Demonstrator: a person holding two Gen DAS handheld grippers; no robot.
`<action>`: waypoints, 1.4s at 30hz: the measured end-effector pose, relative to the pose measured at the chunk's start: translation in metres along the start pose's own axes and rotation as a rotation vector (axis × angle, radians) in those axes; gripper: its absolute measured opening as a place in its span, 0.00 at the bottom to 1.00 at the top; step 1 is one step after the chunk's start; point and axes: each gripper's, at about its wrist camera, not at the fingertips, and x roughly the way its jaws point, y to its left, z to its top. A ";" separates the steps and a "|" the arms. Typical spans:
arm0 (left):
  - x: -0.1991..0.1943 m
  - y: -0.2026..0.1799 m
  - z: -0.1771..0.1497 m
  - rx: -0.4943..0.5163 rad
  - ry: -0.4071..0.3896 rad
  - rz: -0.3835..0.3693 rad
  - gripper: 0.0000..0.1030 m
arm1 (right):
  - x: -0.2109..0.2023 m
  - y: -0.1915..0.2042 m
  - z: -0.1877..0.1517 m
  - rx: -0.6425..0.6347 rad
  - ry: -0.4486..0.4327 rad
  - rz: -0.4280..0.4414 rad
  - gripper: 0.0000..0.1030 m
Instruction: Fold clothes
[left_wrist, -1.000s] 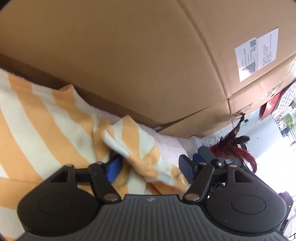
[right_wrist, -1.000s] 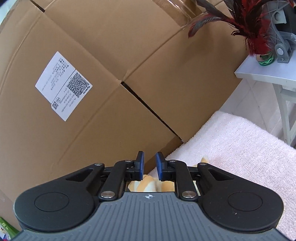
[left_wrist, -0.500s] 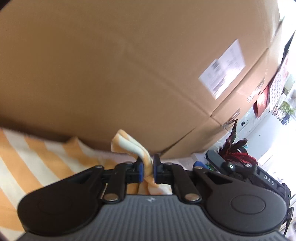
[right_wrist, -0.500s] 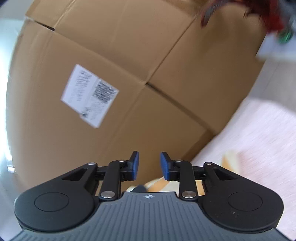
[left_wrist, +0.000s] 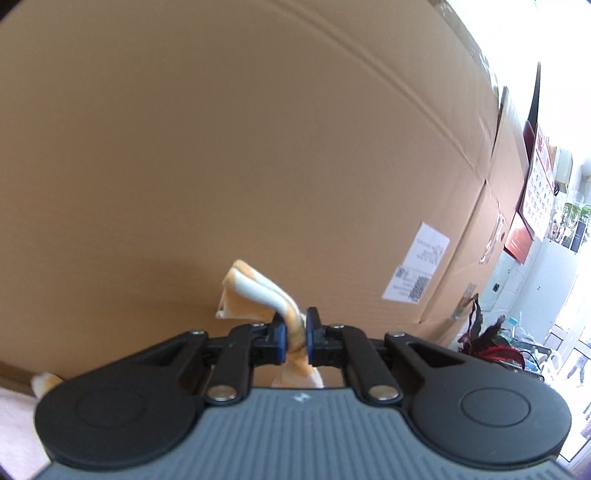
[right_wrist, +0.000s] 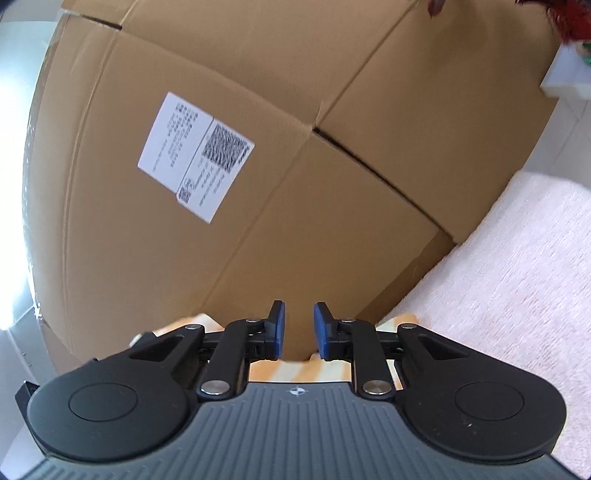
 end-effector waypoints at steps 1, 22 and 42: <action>-0.004 0.003 0.005 0.003 -0.005 0.011 0.04 | 0.003 -0.001 -0.002 0.006 0.012 0.004 0.21; -0.094 0.100 0.028 -0.018 -0.061 0.231 0.04 | 0.024 0.013 -0.029 -0.125 0.186 0.072 0.28; -0.109 0.157 0.004 -0.118 -0.033 0.256 0.04 | -0.183 0.057 -0.164 -0.215 0.180 -0.128 0.30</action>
